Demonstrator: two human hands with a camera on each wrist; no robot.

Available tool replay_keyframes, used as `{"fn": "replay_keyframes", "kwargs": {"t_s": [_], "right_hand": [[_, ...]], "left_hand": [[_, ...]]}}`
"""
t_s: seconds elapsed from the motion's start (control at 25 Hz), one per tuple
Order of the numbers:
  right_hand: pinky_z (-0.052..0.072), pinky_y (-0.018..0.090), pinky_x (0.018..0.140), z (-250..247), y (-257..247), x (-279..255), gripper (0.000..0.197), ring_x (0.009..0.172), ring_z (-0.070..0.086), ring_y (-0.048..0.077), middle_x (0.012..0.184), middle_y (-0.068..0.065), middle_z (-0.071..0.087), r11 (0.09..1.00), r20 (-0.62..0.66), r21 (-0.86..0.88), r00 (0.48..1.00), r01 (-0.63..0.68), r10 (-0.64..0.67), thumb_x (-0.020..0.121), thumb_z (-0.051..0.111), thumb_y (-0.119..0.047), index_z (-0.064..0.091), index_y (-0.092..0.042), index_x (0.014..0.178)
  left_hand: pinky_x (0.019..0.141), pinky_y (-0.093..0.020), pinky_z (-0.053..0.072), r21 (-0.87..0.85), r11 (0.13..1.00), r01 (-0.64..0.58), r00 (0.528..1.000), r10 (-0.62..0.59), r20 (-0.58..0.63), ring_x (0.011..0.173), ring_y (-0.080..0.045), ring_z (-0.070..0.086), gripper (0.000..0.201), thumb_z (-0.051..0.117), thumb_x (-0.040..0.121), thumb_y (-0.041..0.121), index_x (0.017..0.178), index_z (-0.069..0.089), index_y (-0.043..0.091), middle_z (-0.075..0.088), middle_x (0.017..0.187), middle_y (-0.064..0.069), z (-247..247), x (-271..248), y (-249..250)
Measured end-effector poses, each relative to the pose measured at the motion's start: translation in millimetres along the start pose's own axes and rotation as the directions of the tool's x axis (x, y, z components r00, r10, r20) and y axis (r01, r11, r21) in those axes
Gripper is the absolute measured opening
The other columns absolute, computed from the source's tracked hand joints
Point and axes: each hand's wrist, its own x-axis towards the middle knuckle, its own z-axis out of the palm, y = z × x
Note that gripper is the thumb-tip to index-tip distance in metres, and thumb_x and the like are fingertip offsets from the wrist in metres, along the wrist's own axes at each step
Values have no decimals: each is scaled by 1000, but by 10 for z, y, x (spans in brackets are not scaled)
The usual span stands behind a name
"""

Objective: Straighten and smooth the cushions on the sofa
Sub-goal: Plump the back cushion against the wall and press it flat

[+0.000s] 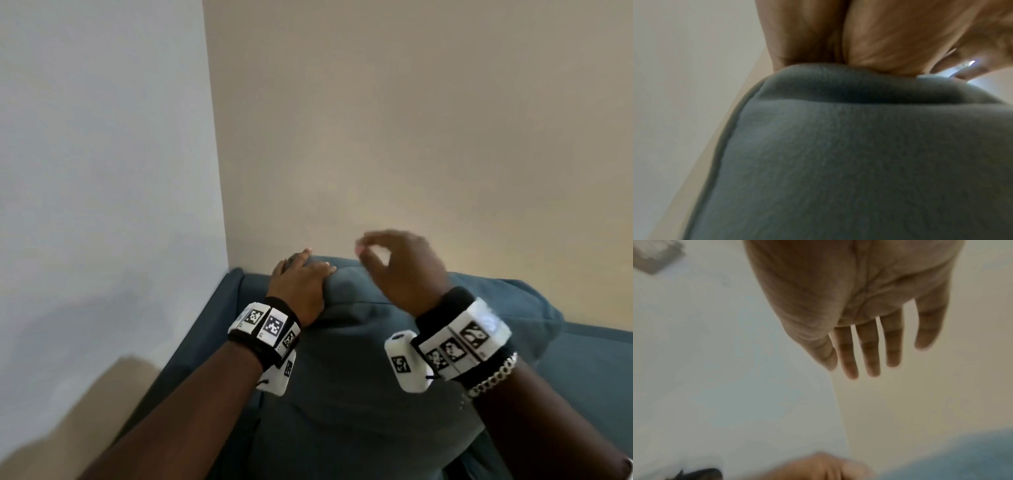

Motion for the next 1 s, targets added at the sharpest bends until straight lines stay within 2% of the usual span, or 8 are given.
{"fn": "replay_keyframes", "kwargs": {"t_s": [0.16,0.24,0.36,0.48,0.6,0.68,0.8,1.0], "right_hand": [[43,41,113,-383,0,-140,39,138,52,25,151,6,52,973,-679,164,734,164,-9,102,58,-16,56,-6,140],[22,46,125,177,126,-512,51,155,29,25,169,-2,22,973,-84,-227,994,46,-67,108,41,-35,37,-20,157],[27,45,123,405,353,-614,44,148,41,22,160,-8,43,924,444,-370,892,100,81,107,35,-50,51,-36,146],[45,43,112,-309,357,-262,33,133,56,21,142,-3,62,999,-141,45,990,-8,14,101,58,-38,66,-26,131],[42,43,113,-543,350,-386,38,137,52,28,146,7,56,982,-631,160,776,103,21,100,57,-22,60,-11,137],[22,45,123,-98,413,-700,53,151,34,28,160,4,42,973,-215,-232,976,-15,-36,103,31,-41,47,-24,150],[21,45,122,282,737,-901,61,147,41,21,156,-9,48,887,437,-435,897,155,58,97,15,-58,49,-41,145],[51,37,103,-771,696,-362,27,119,64,21,129,0,66,983,-527,160,850,91,7,99,64,-23,68,-18,125]], "left_hand": [[118,-62,17,-81,977,195,981,-196,2,139,-22,41,56,26,98,66,114,67,32,61,134,3,-174,57,171],[116,-70,10,98,975,201,980,-198,-32,133,-24,46,57,30,93,77,113,61,33,63,126,3,-121,4,306],[116,-73,-9,231,971,65,998,-67,0,148,-26,31,35,46,101,38,135,52,33,53,147,2,30,-59,432],[118,-65,-14,194,981,-11,999,18,-38,152,-24,27,45,50,97,24,142,49,31,48,152,1,41,-37,490],[124,-58,-6,35,999,40,988,-34,-151,136,-20,48,29,34,103,33,120,57,33,62,131,6,53,12,473],[124,-55,1,11,998,68,983,-65,-170,129,-18,52,43,23,102,61,116,55,35,62,127,8,113,17,441],[125,-52,-2,143,989,37,994,-22,-104,138,-18,44,68,15,91,78,137,49,41,52,145,7,324,-47,393],[124,-48,-6,134,989,56,975,-25,-221,140,-17,42,77,5,88,75,147,42,43,47,149,7,417,-88,317]]}}
